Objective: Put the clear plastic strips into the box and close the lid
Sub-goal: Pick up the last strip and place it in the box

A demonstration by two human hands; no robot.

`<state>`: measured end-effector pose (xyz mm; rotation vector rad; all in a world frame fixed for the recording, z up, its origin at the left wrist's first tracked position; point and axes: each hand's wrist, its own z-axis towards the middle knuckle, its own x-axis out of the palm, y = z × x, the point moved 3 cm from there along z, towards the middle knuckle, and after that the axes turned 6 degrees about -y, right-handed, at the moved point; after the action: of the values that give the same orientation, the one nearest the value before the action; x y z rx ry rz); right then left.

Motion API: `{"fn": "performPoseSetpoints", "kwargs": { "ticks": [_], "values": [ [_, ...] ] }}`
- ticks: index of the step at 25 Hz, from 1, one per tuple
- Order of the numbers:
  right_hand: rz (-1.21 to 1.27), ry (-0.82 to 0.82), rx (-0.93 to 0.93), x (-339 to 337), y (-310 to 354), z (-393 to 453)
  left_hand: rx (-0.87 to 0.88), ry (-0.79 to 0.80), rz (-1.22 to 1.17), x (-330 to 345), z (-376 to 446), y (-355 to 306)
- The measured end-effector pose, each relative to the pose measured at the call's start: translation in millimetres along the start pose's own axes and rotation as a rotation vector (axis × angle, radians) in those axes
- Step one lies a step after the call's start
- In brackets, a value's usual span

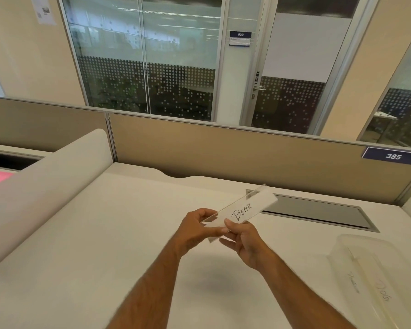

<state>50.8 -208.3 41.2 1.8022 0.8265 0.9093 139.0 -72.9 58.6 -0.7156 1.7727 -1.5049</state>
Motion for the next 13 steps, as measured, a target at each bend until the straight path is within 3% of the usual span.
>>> {"fn": "performPoseSetpoints", "kwargs": {
  "ticks": [6,13],
  "values": [
    [-0.015,-0.049,-0.003,-13,-1,-13,0.072,0.001,0.085,6,-5,-4],
    [0.277,-0.31,-0.118,-64,28,-27,0.059,-0.013,0.041,4,-8,-5]
  ]
}}
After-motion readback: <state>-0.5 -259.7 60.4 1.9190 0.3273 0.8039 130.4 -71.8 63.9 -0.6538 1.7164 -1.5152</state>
